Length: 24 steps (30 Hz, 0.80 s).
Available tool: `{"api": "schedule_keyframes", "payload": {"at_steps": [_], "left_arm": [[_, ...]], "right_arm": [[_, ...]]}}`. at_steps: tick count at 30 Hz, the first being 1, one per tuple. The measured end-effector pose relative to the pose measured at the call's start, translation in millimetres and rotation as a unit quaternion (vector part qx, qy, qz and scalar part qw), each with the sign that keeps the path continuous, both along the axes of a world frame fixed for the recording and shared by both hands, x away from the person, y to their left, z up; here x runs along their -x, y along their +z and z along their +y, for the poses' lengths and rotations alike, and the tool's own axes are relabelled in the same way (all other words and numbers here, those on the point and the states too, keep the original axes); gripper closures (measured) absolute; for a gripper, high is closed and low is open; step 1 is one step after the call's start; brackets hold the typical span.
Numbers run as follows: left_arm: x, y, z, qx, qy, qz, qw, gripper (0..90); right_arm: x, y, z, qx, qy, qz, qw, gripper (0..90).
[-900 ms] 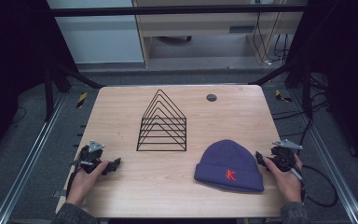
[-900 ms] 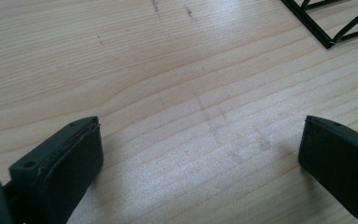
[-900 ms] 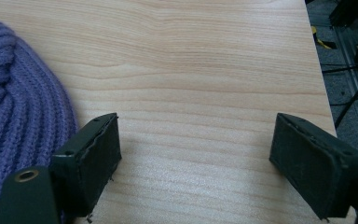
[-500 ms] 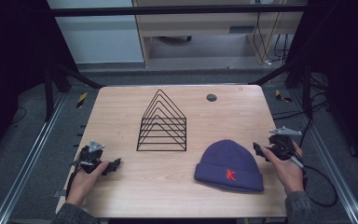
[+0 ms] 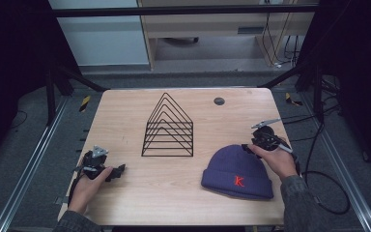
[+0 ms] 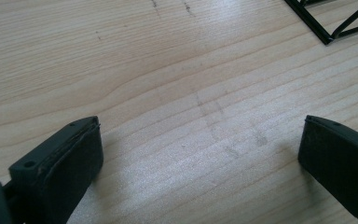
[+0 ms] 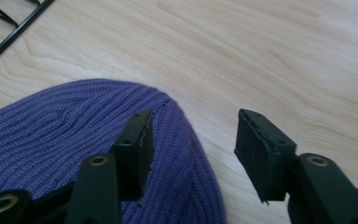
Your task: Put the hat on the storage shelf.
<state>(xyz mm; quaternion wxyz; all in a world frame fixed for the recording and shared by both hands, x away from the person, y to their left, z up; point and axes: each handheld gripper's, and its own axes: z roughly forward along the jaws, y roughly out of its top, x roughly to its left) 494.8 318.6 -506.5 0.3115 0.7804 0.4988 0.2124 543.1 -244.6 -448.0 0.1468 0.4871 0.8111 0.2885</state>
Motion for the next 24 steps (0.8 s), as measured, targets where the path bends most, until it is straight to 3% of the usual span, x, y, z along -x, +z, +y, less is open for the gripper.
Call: {"api": "schedule_keyframes", "payload": {"at_steps": [15,24], "left_arm": [[0.3,-0.3,0.2,0.001,-0.001,-0.002,1.0000,0.0],[0.3,-0.3,0.2,0.000,-0.001,-0.002,1.0000,0.0]], "right_arm": [[-10.2,-32.1,8.5,-0.008,-0.019,0.041,0.9989,48.0],[-8.4,-34.1,8.4,-0.035,-0.005,0.053,0.9980,69.1]]}}
